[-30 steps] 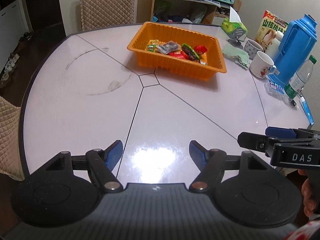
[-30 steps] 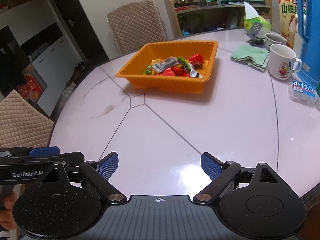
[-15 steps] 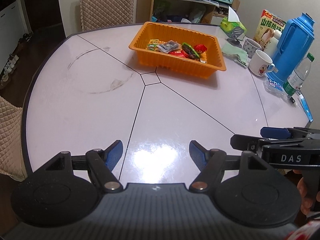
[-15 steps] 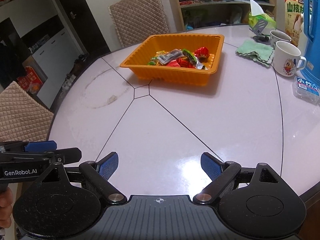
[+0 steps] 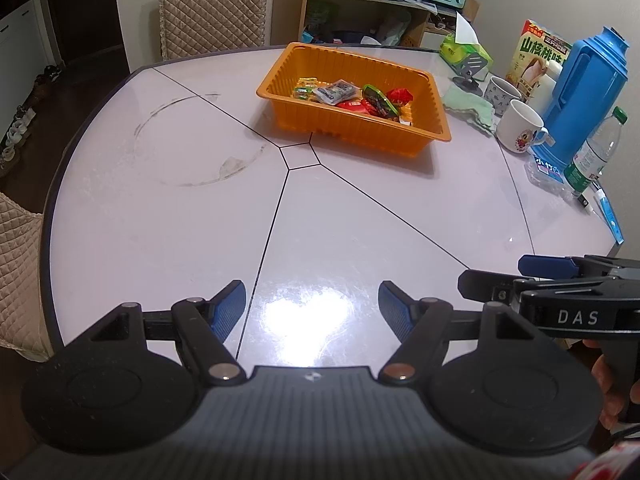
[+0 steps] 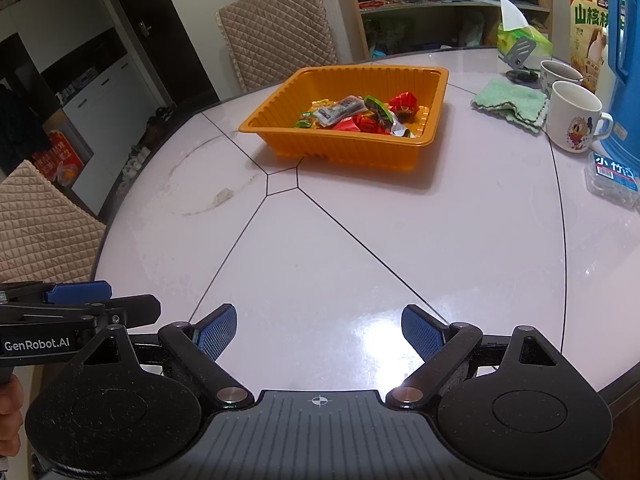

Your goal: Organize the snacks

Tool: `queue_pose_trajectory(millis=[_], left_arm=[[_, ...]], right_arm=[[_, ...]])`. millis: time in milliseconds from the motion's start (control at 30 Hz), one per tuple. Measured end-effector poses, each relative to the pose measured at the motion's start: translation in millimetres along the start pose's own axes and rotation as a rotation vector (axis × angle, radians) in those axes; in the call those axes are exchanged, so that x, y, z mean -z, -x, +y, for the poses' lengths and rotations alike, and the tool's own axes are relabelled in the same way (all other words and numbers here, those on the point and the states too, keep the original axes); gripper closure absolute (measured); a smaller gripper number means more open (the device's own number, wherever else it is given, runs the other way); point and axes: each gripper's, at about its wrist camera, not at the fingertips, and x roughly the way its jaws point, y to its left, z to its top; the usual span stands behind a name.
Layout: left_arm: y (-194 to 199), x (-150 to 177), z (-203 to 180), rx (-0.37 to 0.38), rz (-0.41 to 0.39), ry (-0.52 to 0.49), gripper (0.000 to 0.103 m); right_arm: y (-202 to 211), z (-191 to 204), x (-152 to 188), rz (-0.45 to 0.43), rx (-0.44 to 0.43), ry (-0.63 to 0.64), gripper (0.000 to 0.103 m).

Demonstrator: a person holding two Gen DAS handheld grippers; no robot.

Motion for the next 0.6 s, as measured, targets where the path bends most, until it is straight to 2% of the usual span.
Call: queue_pose_trajectory(millis=[600], left_arm=[[-0.6, -0.9, -2.0, 0.001, -0.001, -0.002, 0.032]], right_arm=[[-0.4, -0.7, -0.5, 0.001, 0.0, 0.0, 0.014]])
